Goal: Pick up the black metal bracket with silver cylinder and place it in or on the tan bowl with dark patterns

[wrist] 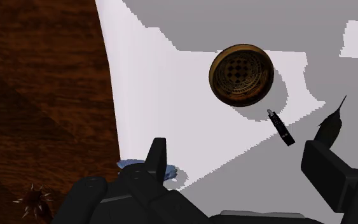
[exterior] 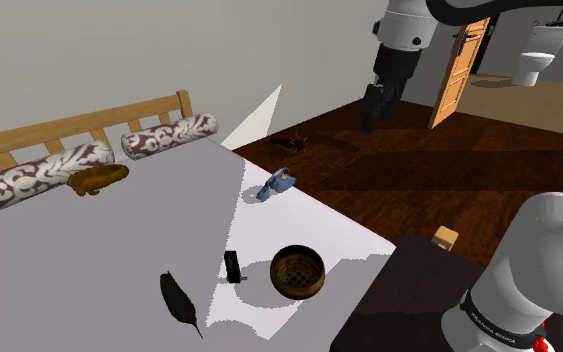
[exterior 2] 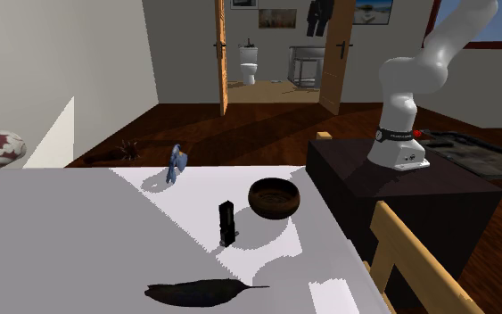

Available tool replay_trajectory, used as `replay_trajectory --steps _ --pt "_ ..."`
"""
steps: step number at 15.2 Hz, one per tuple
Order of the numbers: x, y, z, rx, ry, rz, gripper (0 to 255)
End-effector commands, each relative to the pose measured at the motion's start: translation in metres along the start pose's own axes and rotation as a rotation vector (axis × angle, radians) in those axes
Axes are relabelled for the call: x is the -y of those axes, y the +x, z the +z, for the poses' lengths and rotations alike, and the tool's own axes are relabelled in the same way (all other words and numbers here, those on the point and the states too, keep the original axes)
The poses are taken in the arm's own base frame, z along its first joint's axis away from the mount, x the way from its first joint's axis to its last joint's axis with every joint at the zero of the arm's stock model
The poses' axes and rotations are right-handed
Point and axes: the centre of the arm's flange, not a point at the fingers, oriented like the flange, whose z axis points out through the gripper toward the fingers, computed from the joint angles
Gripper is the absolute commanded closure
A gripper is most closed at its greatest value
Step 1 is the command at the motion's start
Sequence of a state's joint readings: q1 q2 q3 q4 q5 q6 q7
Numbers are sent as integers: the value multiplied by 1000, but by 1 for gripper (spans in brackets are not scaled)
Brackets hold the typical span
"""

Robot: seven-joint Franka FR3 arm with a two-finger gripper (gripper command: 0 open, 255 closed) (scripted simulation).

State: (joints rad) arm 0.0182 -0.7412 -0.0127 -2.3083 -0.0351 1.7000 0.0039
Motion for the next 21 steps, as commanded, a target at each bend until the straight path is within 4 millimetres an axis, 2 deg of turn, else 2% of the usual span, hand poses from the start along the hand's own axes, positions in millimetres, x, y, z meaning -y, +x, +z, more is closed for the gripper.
replay_trajectory --steps 1,21 --pt "0 0 0 0 0 0 0" --pt "131 90 210 -50 -31 14 0"
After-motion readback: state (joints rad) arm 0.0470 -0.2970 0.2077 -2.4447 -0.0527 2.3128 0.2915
